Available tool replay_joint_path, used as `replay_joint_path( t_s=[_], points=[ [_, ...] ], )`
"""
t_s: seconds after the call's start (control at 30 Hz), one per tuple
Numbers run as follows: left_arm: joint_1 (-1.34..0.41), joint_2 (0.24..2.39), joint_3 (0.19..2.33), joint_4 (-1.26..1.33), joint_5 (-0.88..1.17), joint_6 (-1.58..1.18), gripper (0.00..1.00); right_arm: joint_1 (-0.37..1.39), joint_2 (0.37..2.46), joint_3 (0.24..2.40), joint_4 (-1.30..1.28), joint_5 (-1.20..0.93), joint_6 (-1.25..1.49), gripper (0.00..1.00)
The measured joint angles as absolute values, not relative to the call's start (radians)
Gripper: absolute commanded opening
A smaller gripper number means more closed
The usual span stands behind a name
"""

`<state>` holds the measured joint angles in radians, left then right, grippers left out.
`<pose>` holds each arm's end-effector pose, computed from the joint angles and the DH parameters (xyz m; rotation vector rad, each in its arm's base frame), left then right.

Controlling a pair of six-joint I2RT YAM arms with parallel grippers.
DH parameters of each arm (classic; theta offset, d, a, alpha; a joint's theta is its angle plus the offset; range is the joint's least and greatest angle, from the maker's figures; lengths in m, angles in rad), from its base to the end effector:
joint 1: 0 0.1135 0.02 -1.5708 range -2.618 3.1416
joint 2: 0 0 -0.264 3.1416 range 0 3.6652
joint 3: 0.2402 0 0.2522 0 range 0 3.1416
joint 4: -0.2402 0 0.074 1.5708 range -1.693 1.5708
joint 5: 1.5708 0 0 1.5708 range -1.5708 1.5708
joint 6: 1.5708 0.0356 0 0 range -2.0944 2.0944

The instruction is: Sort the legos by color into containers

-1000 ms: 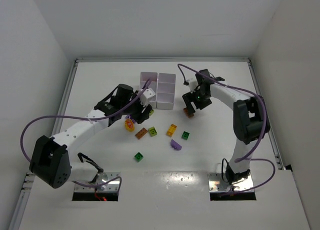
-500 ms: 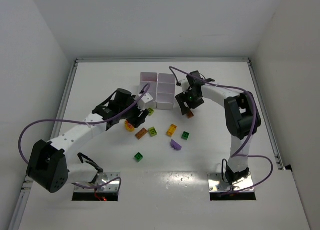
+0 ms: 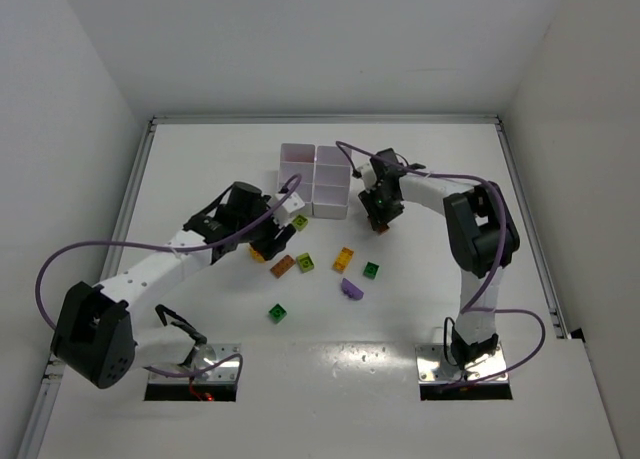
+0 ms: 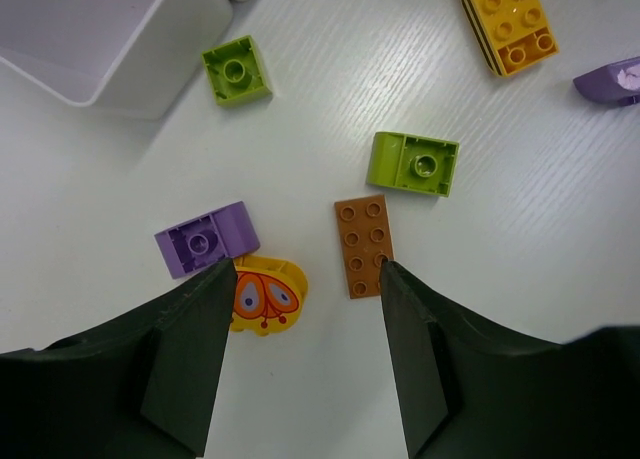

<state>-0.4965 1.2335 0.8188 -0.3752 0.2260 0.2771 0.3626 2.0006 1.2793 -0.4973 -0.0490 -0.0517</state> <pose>0.2226 -0.1297 0.2416 0.9939 2.1473 -0.3731 0.3653 0.1405 0.1339 -0.5873 2.7353 0.1448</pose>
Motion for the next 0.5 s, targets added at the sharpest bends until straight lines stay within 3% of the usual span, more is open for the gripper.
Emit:
replay_joint_path(
  t_s=[0.17, 0.5],
  points=[
    [-0.494, 1.213, 0.79, -0.376, 0.243, 0.305, 0.65, 0.361, 2.0, 1.279, -0.494, -0.058, -0.048, 0.06],
    [-0.5, 1.275, 0.769, -0.449, 0.311, 0.388, 0.76, 0.355, 1.818, 1.241, -0.53, -0.131, -0.052, 0.04]
  ],
)
